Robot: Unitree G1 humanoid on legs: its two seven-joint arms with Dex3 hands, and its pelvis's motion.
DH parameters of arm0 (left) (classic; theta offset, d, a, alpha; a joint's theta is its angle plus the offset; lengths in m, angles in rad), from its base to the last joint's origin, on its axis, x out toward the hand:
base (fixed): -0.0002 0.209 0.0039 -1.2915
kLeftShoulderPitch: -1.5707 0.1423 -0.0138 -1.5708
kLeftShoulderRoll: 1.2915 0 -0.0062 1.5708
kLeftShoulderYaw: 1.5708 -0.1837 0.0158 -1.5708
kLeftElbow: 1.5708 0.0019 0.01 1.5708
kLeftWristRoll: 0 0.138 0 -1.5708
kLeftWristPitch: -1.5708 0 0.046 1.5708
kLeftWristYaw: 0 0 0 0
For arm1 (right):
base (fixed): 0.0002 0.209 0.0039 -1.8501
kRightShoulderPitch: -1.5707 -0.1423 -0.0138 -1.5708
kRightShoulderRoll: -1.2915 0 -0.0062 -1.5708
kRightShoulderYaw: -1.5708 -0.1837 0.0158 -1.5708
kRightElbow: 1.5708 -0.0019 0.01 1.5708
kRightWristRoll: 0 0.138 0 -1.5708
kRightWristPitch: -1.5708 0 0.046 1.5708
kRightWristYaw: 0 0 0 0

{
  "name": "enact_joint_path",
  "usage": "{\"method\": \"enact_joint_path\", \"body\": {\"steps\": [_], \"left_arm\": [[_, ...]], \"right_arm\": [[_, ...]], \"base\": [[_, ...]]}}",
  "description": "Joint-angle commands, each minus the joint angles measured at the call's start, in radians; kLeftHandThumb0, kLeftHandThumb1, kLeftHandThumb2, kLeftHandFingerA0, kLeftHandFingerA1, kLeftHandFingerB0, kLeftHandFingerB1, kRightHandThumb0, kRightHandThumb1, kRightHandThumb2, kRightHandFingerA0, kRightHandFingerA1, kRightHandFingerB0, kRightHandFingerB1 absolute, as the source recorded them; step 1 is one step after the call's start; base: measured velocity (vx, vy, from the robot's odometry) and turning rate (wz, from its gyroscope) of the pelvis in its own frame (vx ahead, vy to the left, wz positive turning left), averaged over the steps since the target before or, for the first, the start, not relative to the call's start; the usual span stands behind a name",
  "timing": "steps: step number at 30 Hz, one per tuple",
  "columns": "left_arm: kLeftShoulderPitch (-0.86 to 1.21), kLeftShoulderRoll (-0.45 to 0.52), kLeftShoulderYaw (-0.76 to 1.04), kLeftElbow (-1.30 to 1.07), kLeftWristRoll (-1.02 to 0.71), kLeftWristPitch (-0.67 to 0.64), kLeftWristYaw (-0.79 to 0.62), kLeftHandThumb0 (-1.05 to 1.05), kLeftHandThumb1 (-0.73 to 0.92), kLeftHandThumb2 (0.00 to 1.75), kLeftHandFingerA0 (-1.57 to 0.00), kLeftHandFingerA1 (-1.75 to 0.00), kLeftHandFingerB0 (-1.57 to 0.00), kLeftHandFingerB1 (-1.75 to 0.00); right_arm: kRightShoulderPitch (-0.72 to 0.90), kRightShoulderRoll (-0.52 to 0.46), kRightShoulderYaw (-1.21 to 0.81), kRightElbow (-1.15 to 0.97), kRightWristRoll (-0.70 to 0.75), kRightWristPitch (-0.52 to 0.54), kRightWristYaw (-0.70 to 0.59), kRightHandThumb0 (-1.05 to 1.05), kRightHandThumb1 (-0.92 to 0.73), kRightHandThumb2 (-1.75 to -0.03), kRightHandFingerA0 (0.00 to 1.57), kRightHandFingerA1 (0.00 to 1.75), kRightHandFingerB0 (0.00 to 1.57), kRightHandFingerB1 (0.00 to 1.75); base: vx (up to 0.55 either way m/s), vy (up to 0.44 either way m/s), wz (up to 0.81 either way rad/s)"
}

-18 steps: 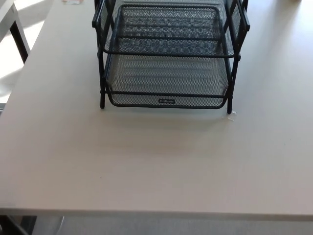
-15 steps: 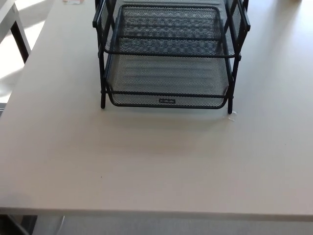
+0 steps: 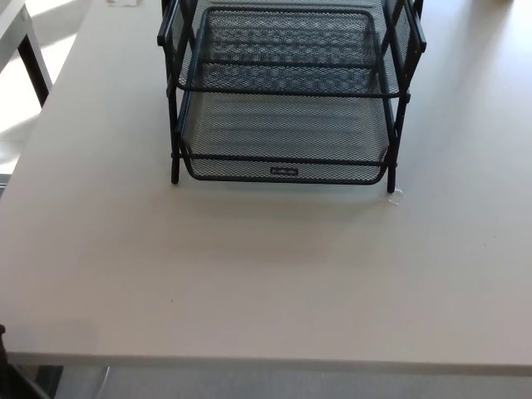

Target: The robot uses its right hand to grab the drawer kept on the middle of the desk and pull it out towards the robot

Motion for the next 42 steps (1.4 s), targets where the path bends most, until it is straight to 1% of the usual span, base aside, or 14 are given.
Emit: {"method": "enact_joint_path", "body": {"steps": [1,10,17,18,19,21,22,23,25,28,30,39,40,42], "left_arm": [[0.007,0.018,0.004,0.003,0.023,-0.04,-0.018,-0.11,0.5,0.63,-0.77,-1.38,-0.72,-1.25],[0.008,0.021,0.011,-0.001,0.025,-0.02,-0.038,-0.12,0.52,0.63,-0.76,-1.43,-0.7,-1.31],[0.001,0.022,0.013,0.007,0.027,-0.02,-0.045,-0.11,0.51,0.63,-0.75,-1.42,-0.69,-1.29],[0.001,0.022,0.014,0.007,0.028,-0.023,-0.042,-0.16,0.51,0.64,-0.76,-1.37,-0.7,-1.25],[0.001,0.023,0.014,0.006,0.031,-0.026,-0.039,-0.13,0.5,0.64,-0.76,-1.39,-0.71,-1.24],[0.0,0.023,0.014,0.004,0.035,-0.025,-0.038,-0.13,0.5,0.64,-0.76,-1.39,-0.71,-1.24],[0.0,0.024,0.013,0.004,0.04,-0.025,-0.037,-0.12,0.5,0.63,-0.75,-1.4,-0.7,-1.26],[-0.002,0.022,0.014,0.008,0.034,-0.027,-0.039,-0.14,0.5,0.65,-0.76,-1.36,-0.71,-1.22],[-0.004,0.012,0.019,0.016,0.016,-0.019,-0.047,-0.1,0.5,0.64,-0.77,-1.44,-0.72,-1.31],[0.0,0.009,0.017,0.009,0.02,-0.019,-0.046,-0.12,0.5,0.64,-0.77,-1.43,-0.72,-1.3],[0.0,0.013,0.014,0.009,0.029,-0.022,-0.042,-0.13,0.5,0.63,-0.76,-1.4,-0.73,-1.26],[-0.002,0.011,0.012,0.017,0.038,-0.038,-0.03,-0.13,0.49,0.64,-0.77,-1.4,-0.73,-1.25],[0.001,0.011,0.013,0.01,0.036,-0.029,-0.035,-0.12,0.51,0.63,-0.75,-1.43,-0.7,-1.31],[0.001,0.011,0.014,0.015,0.035,-0.047,-0.031,-0.1,0.49,0.64,-0.76,-1.41,-0.72,-1.28]], "right_arm": [[0.007,-0.018,-0.071,-0.1,-0.005,0.095,0.023,-0.78,-0.65,-0.59,0.35,0.86,0.21,0.52],[-0.05,-0.002,-0.125,-0.237,-0.095,0.105,-0.081,-0.76,-0.62,-0.59,0.35,0.92,0.27,0.61],[-0.181,-0.109,-0.117,-0.315,-0.184,0.117,-0.062,-0.83,-0.73,-0.62,0.24,0.97,0.17,0.64],[-0.203,-0.123,-0.107,-0.34,-0.194,0.142,-0.034,-0.86,-0.6,-0.98,0.26,0.8,0.14,0.62],[-0.232,-0.14,-0.092,-0.341,-0.191,0.142,-0.007,-0.89,-0.81,-0.62,0.13,0.93,0.11,0.57],[-0.267,-0.159,-0.075,-0.328,-0.184,0.128,0.013,-0.89,-0.81,-0.62,0.13,0.93,0.11,0.57],[-0.305,-0.168,-0.051,-0.331,-0.191,0.151,0.035,-0.89,-0.61,-0.95,0.19,0.77,0.13,0.59],[-0.324,-0.167,-0.042,-0.355,-0.19,0.146,0.039,-0.83,-0.73,-0.62,0.15,0.88,0.2,0.49],[-0.422,-0.15,0.0,-0.428,-0.144,0.073,0.059,-0.72,-0.63,-0.59,0.4,0.71,0.31,0.4],[-0.451,-0.147,0.024,-0.41,-0.17,0.044,0.043,-0.75,-0.67,-0.6,0.38,0.67,0.28,0.39],[-0.503,-0.14,0.073,-0.433,-0.172,0.033,0.07,-0.76,-0.67,-0.6,0.42,0.48,0.32,0.37],[-0.639,-0.127,0.224,-0.403,-0.206,-0.104,0.055,-0.75,-0.69,-0.61,0.32,0.52,0.25,0.34],[-0.66,-0.121,0.253,-0.425,-0.207,-0.09,0.092,-0.78,-0.55,-0.91,0.23,0.55,0.16,0.46],[-0.696,-0.11,0.308,-0.47,-0.211,-0.063,0.157,-0.78,-0.54,-0.9,0.23,0.54,0.16,0.46]], "base": [[0.0,0.0,0.0],[0.0,0.0,0.0],[0.0,0.0,0.0],[0.0,0.0,0.0],[0.0,0.0,0.0],[0.0,0.0,0.0],[0.0,0.0,0.0],[0.0,0.0,0.0],[0.0,0.0,0.0],[0.0,0.0,0.0],[0.0,0.0,0.0],[0.0,0.0,0.0],[0.0,0.0,0.0],[0.0,0.0,0.0]]}}
